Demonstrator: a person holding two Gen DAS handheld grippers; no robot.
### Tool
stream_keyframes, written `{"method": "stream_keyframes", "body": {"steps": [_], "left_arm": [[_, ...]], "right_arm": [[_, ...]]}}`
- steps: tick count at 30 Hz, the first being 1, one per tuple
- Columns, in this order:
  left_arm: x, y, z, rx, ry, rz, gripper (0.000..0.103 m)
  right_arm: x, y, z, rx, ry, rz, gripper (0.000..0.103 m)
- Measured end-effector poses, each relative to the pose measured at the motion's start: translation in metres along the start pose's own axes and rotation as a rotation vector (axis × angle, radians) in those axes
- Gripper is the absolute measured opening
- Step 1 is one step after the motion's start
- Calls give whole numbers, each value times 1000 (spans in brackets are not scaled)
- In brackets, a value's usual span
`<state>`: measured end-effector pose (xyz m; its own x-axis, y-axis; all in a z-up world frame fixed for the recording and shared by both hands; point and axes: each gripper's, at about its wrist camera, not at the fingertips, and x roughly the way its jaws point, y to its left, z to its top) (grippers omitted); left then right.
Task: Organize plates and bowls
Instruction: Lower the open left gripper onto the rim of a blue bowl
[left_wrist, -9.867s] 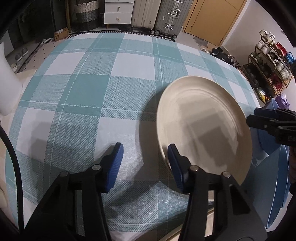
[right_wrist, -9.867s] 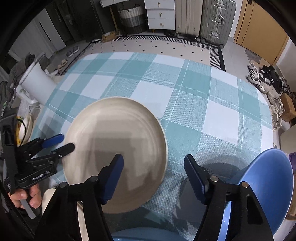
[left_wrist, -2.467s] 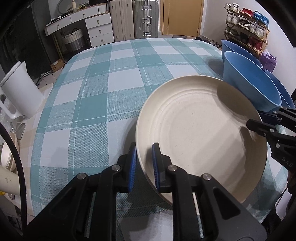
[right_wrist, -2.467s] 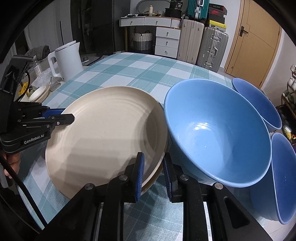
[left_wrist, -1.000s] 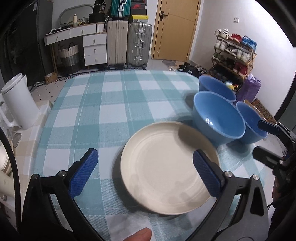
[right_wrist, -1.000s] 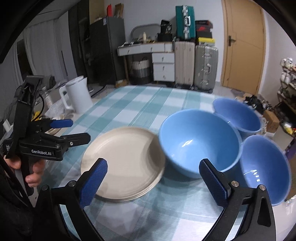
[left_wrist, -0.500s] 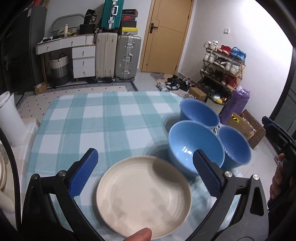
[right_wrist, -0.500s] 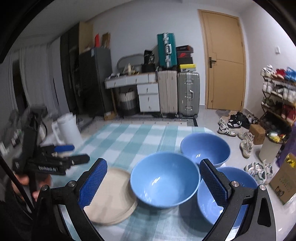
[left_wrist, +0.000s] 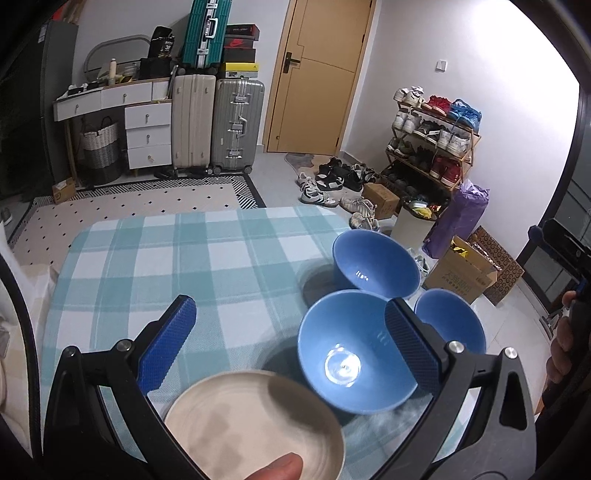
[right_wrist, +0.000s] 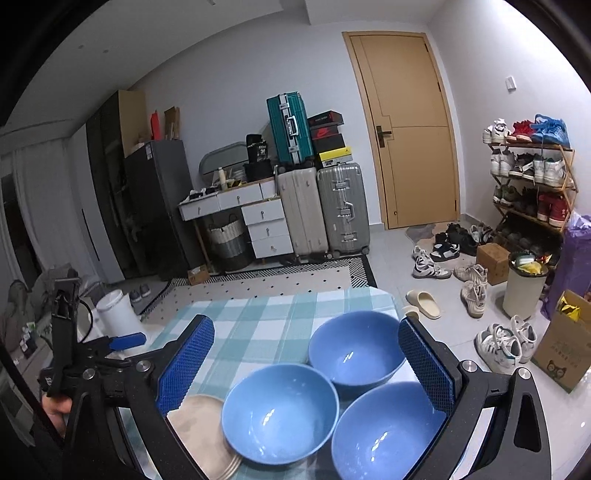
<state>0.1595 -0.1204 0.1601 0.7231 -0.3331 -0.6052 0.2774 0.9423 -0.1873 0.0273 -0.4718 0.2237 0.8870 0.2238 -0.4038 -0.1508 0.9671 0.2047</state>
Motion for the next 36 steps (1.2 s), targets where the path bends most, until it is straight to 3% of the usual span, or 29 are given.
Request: {"method": "stream_keyframes", "body": {"steps": [5,28,31,33,36], "left_arm": [[34,-9,19,7,30,3,102],[199,-14,48,10,227,-40,102],[215,-16,45,12,256,-39,96],[227,-17,43,13,278,-31,85],[240,-19,40,10,296,-42,80]], "right_arm": [[21,-24,7,45,41,-19,102],[134,-92,-33,153,267,-151,101],[144,-98,-37,149,291,-161,101],[152,-102,-40,149,310,-166,98],[162,-110,-46,149,344,-165,86]]}}
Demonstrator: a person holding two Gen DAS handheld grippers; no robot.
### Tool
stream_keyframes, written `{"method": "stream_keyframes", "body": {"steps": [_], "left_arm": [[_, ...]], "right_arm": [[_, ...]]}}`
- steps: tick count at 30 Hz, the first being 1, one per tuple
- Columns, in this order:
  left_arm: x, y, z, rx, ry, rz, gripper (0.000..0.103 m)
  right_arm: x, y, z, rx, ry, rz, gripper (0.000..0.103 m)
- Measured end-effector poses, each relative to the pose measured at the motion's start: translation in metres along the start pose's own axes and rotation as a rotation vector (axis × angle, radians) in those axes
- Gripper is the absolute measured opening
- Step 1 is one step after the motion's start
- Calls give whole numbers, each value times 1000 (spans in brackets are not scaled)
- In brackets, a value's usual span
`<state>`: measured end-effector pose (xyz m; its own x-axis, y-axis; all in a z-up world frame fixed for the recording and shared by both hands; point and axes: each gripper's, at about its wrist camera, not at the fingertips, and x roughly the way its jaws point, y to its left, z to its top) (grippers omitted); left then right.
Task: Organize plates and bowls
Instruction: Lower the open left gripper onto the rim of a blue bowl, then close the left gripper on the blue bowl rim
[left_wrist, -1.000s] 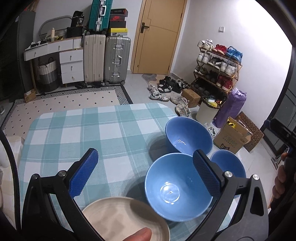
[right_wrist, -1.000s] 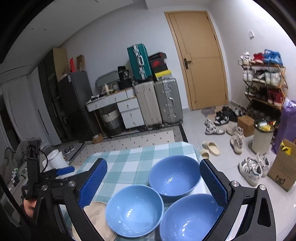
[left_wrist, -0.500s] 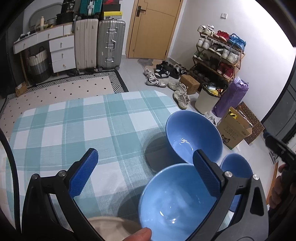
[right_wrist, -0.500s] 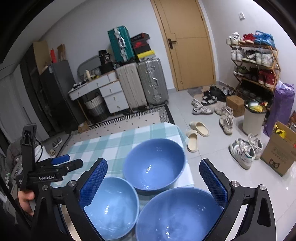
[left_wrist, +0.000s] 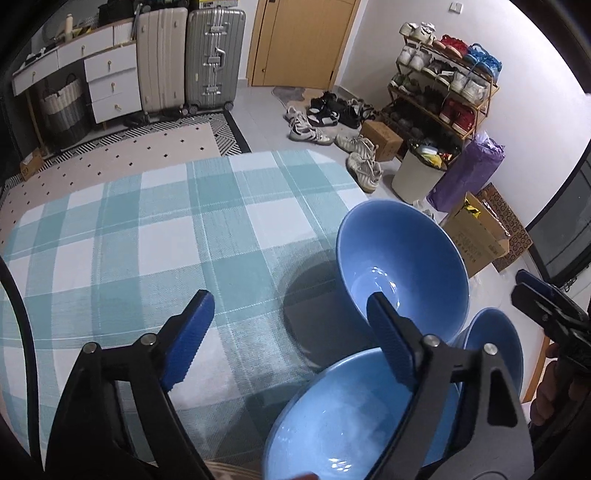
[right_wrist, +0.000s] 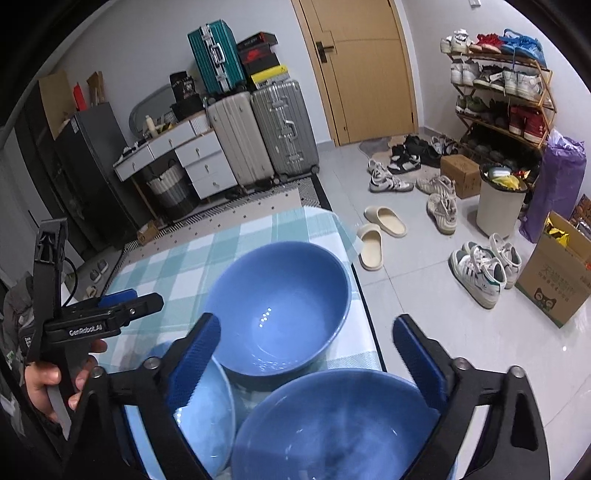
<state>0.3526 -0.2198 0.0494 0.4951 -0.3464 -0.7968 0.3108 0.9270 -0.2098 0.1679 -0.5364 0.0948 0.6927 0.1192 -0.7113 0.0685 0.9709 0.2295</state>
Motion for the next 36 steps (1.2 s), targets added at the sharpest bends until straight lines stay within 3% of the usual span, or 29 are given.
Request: {"method": "stream_keyframes", "body": {"steps": [3,5,6,16,26,36], "left_arm": [[11,-1,-1,-7,22,-12,73],[19,-3,1,-11,38,-20,72],[24,-4,1,-9,44,-22,72],[55,-18,4,7,90,-15,64],[70,-30,7,43,115,-21,47],[76,-43,7,70,134,-68,15]], "right_arm": [[15,-6,-1,6,36,2,79],[25,-8,-3,4,68,8,63],[30,-9,-3,1,81,10,60],[64,-17,-7,12,147,-10,59],[77,-15,-6,-6,163,-19,47],[82,-16,-7,-17,169,-24,25]]}}
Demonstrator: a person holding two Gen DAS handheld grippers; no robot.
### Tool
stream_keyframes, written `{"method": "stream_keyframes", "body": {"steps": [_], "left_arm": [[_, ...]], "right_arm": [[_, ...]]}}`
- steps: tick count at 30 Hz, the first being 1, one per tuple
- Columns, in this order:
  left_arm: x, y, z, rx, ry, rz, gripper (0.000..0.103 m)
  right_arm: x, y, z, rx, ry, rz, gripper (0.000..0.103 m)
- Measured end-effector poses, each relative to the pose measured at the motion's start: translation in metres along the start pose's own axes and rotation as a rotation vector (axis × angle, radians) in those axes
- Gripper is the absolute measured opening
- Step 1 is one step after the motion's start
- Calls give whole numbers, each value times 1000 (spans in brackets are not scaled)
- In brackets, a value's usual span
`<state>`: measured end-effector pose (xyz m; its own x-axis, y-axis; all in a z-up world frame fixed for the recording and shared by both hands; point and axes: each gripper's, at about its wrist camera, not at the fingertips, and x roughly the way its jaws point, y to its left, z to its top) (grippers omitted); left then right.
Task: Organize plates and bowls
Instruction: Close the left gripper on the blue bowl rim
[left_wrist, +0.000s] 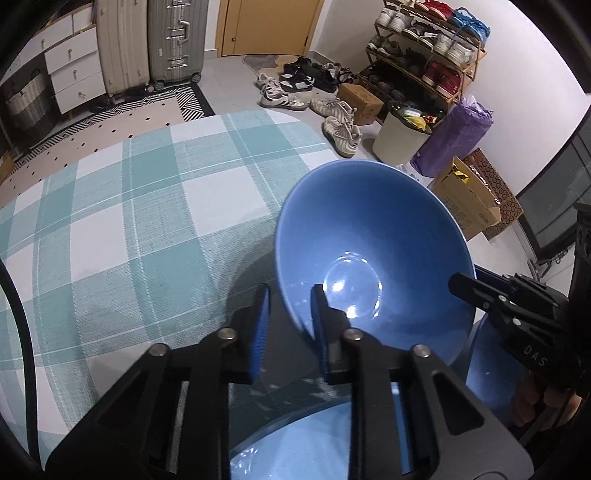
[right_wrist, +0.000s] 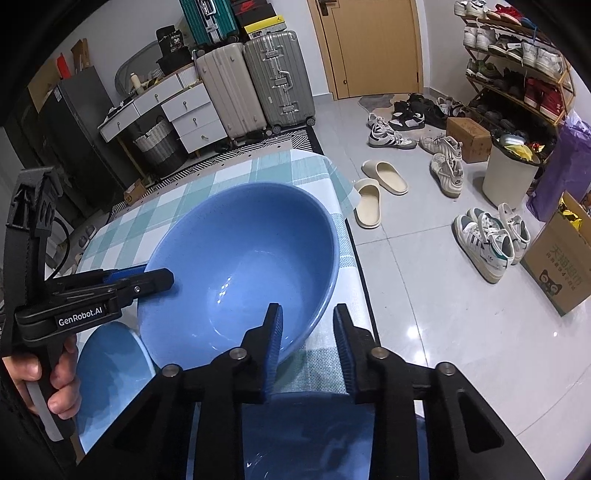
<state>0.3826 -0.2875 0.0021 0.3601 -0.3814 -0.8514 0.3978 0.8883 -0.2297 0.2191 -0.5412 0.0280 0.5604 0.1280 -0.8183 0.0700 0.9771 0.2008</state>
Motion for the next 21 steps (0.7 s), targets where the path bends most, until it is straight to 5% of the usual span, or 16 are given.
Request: {"method": "stream_keyframes", "body": {"steps": [21], "left_arm": [[-21,-12,0,21,-58,1,12]], "right_arm": [[-11,1,0,-9,-53,0,21]]}}
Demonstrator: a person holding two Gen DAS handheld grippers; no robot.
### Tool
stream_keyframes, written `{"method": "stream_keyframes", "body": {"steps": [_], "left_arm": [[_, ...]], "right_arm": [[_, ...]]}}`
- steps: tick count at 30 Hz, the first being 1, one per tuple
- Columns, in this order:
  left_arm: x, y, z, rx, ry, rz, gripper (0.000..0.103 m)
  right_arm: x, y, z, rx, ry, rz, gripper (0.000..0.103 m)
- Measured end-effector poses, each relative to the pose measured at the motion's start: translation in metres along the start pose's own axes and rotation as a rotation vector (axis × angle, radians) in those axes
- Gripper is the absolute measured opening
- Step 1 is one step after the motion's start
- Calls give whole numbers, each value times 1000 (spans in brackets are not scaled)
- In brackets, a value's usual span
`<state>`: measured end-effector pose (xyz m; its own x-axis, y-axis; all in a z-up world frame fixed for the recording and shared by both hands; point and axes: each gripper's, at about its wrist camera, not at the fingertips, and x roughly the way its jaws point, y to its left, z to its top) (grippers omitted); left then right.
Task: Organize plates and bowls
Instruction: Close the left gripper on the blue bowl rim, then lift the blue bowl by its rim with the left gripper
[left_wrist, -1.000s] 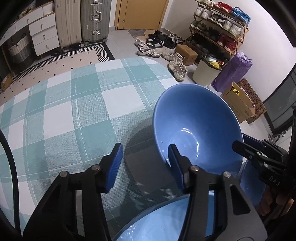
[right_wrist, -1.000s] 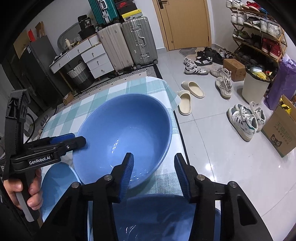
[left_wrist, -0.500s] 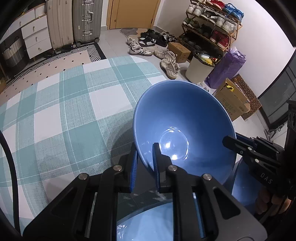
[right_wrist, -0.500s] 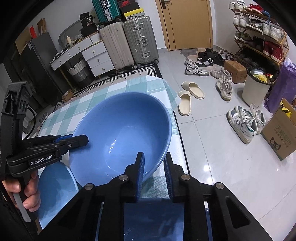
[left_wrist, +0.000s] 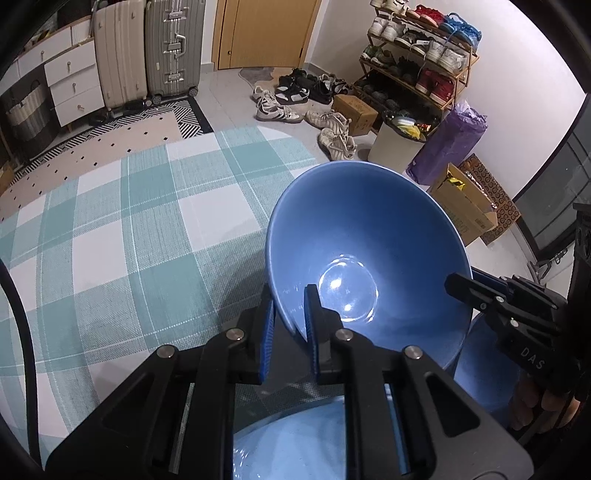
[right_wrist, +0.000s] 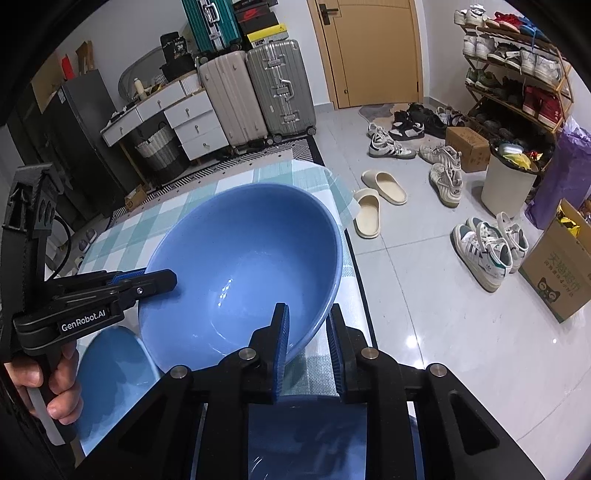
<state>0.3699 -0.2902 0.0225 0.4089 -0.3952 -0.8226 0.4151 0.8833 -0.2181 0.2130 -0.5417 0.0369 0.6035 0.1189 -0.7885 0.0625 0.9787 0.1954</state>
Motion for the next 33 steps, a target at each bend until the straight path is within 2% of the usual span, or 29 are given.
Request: {"method": "stream_keyframes", "body": {"steps": [12,33], "left_arm": [[-30,-17,3,14,-60,14,12],[-119,-52,-9,48,-164,3,13]], "right_arm": [[-27,6,0,-22,-63,-8,21],[-106,19,-4,-40,-175,-11,21]]}}
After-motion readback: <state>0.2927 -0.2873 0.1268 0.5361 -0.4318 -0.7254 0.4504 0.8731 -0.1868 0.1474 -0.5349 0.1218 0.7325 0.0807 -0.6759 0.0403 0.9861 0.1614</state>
